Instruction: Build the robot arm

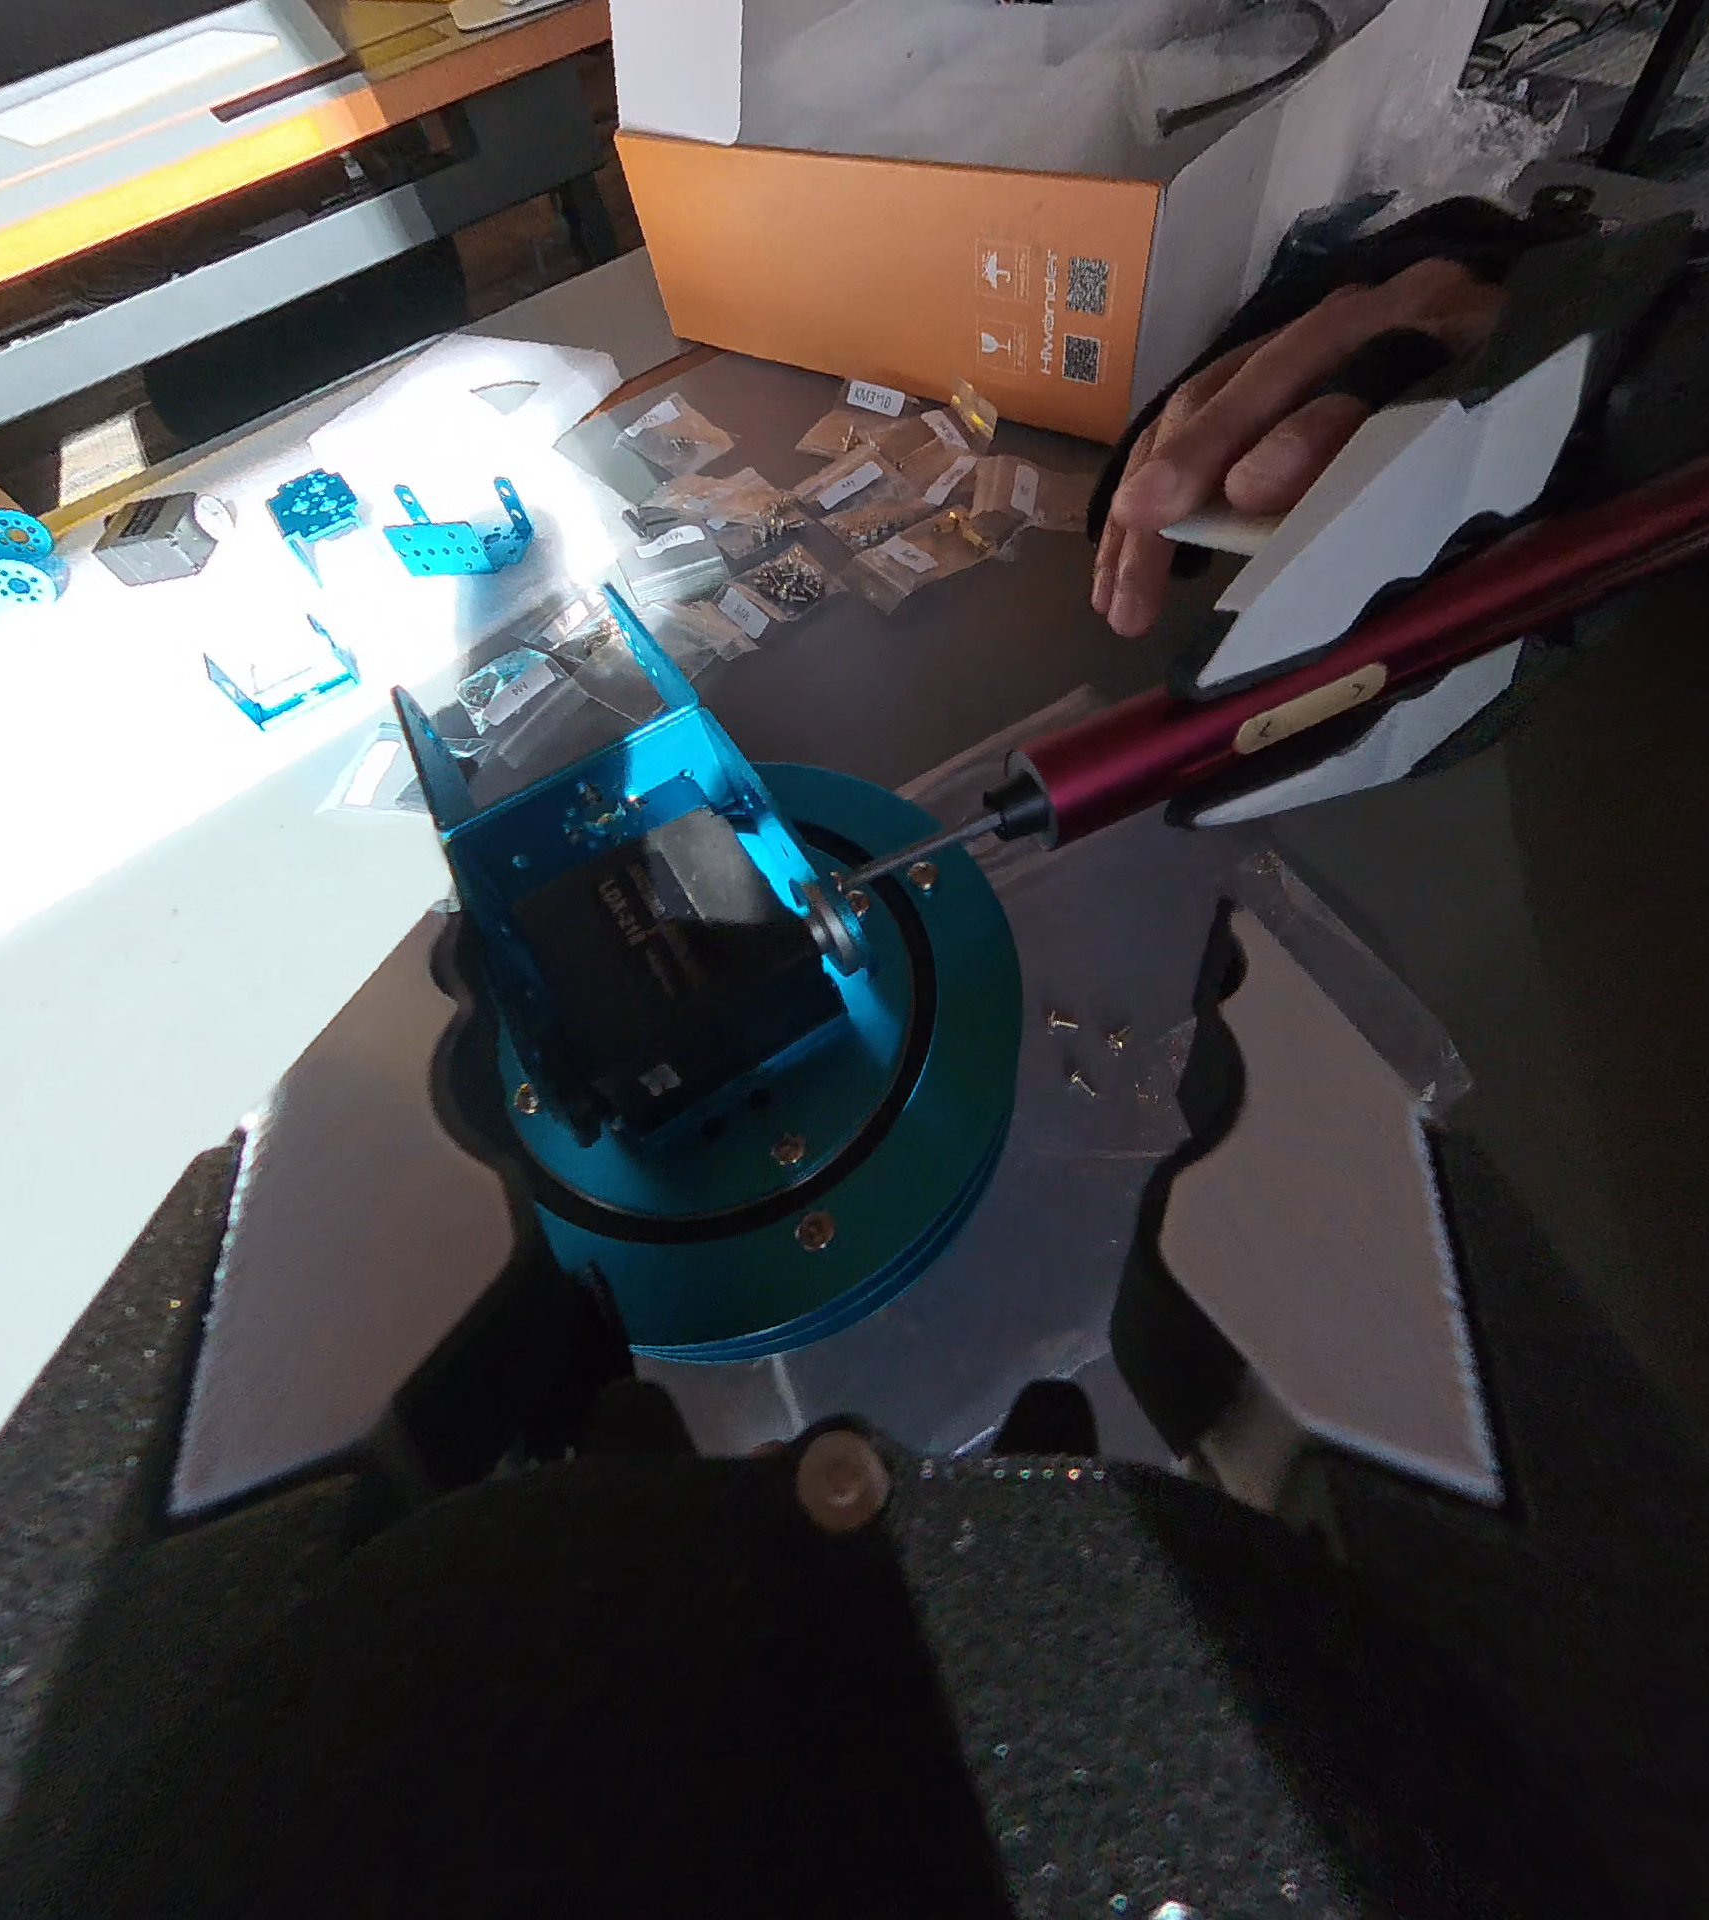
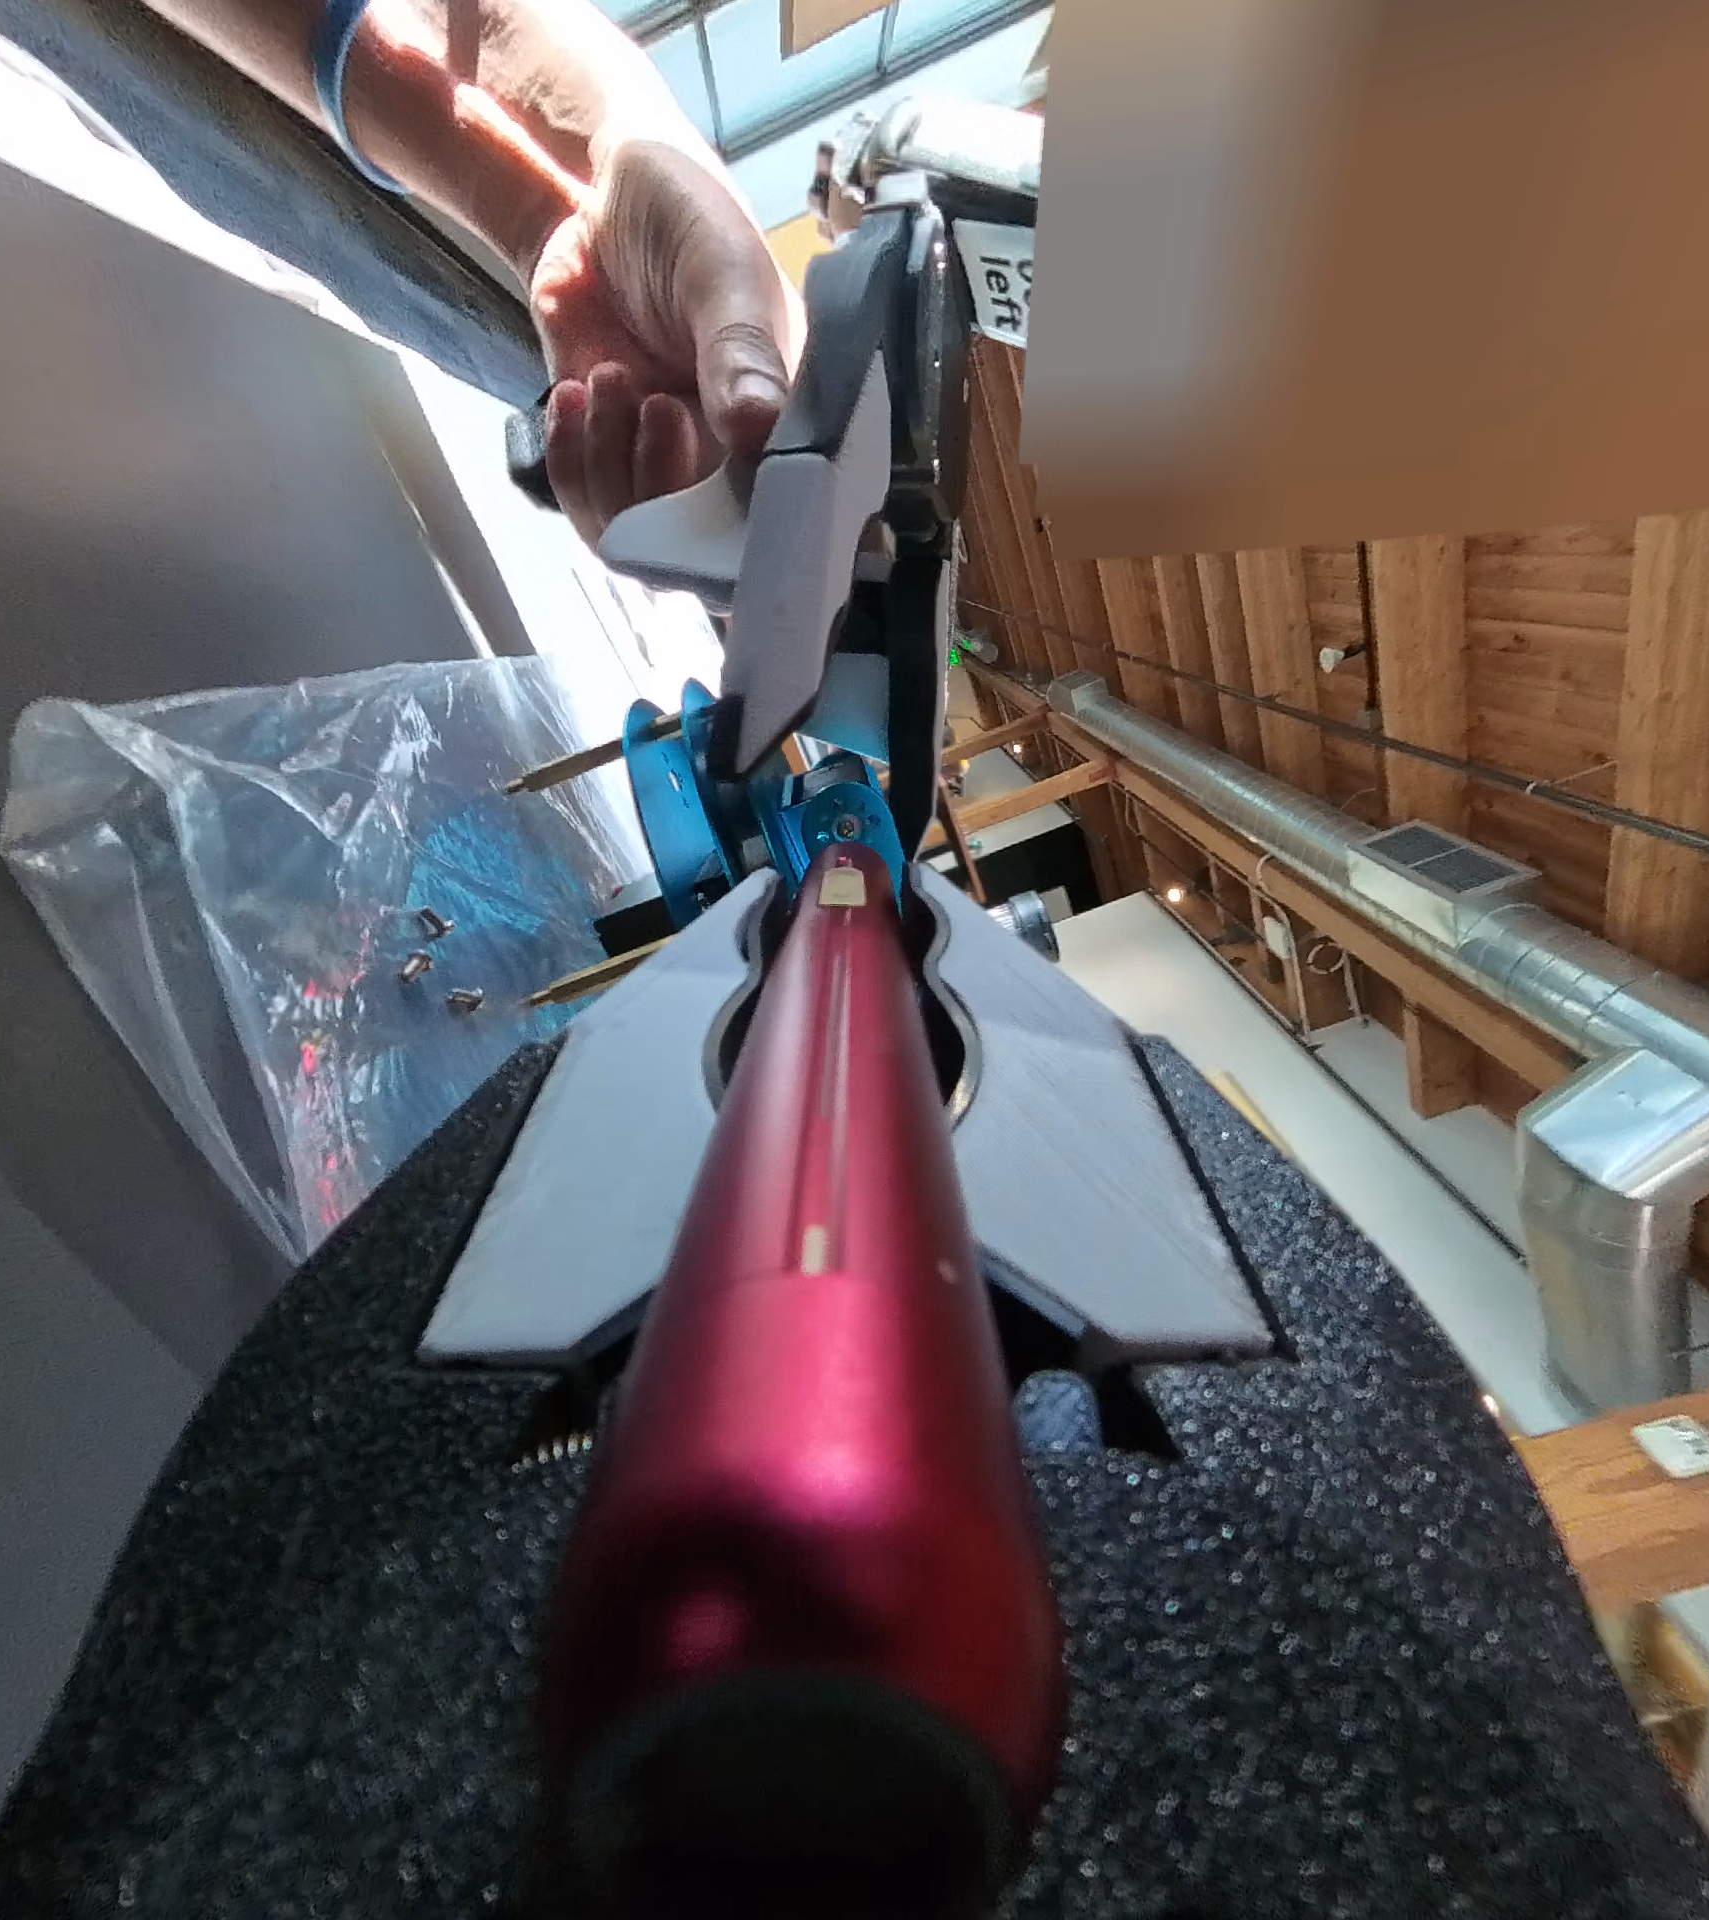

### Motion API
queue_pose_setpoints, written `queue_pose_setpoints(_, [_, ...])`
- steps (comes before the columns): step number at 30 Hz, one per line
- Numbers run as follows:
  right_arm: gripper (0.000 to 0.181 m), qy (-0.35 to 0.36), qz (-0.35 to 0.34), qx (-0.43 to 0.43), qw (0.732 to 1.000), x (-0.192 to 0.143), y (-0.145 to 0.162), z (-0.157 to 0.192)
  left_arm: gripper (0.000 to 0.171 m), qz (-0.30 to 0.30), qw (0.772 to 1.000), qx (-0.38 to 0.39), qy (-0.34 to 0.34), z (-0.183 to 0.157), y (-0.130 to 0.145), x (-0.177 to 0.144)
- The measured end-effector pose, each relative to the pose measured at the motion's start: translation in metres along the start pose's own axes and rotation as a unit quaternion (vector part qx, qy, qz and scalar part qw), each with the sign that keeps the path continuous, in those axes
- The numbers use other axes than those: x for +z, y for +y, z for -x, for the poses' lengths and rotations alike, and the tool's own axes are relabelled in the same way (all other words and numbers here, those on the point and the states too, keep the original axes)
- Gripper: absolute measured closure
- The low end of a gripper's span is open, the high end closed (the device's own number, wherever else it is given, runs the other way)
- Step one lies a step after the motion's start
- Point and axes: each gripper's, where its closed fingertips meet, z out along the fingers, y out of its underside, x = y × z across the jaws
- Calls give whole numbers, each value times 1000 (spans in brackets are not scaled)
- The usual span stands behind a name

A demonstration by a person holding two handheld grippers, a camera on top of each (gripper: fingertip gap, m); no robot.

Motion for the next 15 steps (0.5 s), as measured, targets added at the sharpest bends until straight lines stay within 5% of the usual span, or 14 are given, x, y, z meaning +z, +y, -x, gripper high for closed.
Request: queue_pose_setpoints(15, [160, -9, -1, 59, 998, 1, 6, -6, 29, -33, 994, -93, -47, 4, -14, 7])
